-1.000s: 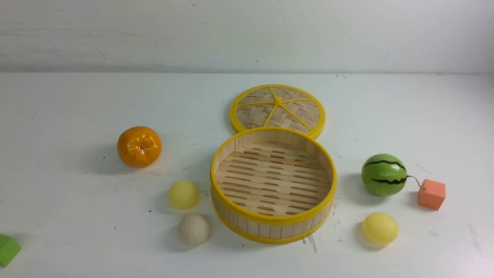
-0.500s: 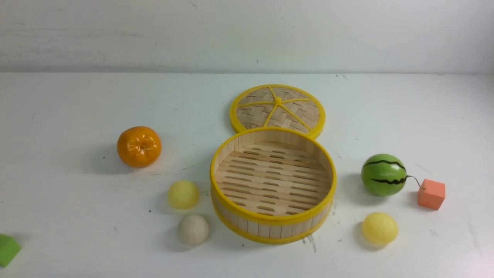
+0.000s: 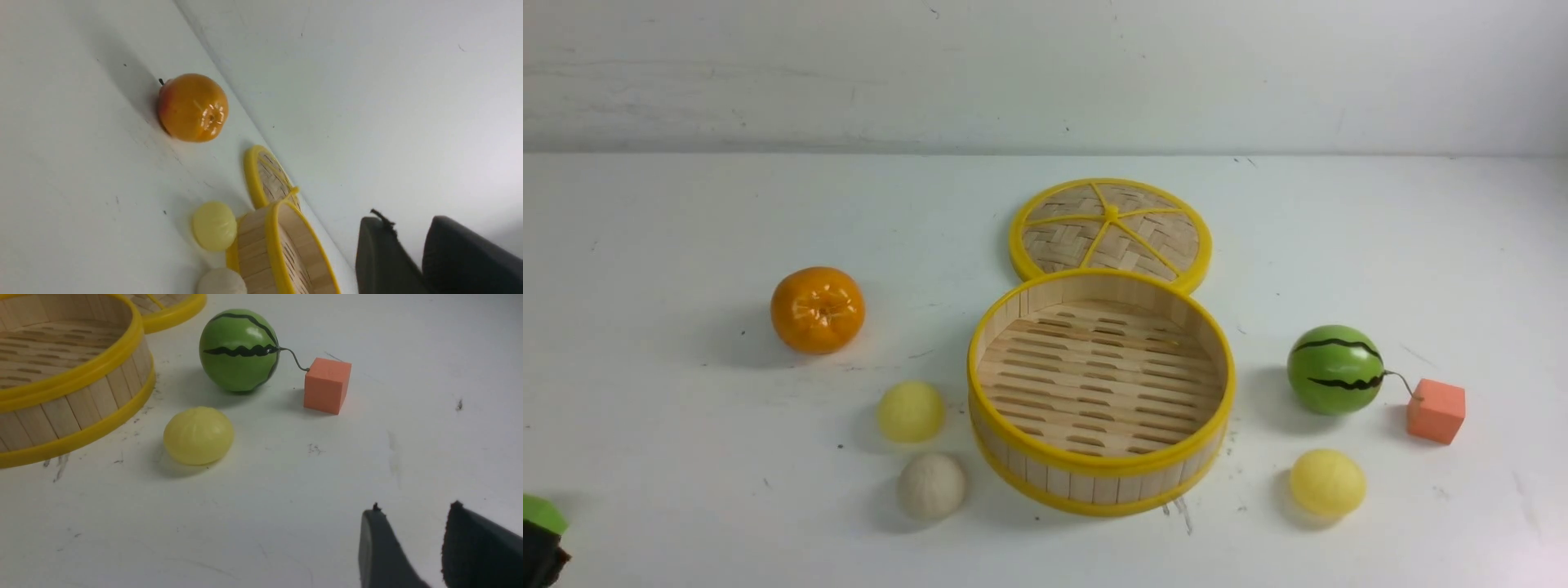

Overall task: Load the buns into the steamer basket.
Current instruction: Use the left arm to grab a steamed stuffed bun

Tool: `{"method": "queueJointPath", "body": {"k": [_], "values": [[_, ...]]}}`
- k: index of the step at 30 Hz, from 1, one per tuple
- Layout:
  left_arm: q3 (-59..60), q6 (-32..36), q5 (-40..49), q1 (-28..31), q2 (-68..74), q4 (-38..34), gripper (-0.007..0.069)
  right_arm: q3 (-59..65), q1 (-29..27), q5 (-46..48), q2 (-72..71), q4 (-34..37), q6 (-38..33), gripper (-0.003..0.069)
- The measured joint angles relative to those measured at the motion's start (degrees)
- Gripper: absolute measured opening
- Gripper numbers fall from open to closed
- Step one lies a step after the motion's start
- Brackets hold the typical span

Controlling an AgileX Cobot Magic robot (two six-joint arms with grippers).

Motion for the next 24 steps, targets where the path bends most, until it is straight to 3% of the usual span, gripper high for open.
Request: {"method": "queueJointPath", "body": {"k": [3, 4, 11, 14, 16, 20, 24], "values": [[-5.3, 4.1, 5.1, 0.0, 0.0, 0.7, 0.0026, 0.0, 0.0, 0.0, 0.0, 0.0, 0.0, 0.0239], [-10.0, 8.5, 10.0, 0.0, 0.6, 1.5, -0.0013, 0.0, 0.0, 0.0, 0.0, 0.0, 0.0, 0.0239], [-29.5, 21.0, 40.6, 0.0, 26.4, 7.3, -0.0013, 0.0, 0.0, 0.0, 0.0, 0.0, 0.0, 0.0239], [-33.3, 25.0, 47.3, 0.0, 38.8, 11.1, -0.0013, 0.0, 0.0, 0.0, 0.0, 0.0, 0.0, 0.0239], [-35.8, 26.7, 48.0, 0.0, 49.0, 14.1, -0.0013, 0.0, 0.0, 0.0, 0.0, 0.0, 0.0, 0.0239], [-41.9, 27.3, 47.6, -0.8, 65.2, 13.2, -0.0013, 0.0, 0.0, 0.0, 0.0, 0.0, 0.0, 0.0239], [-51.4, 27.0, 46.8, -10.0, 77.0, 14.9, -0.0013, 0.0, 0.0, 0.0, 0.0, 0.0, 0.0, 0.0239]]}}
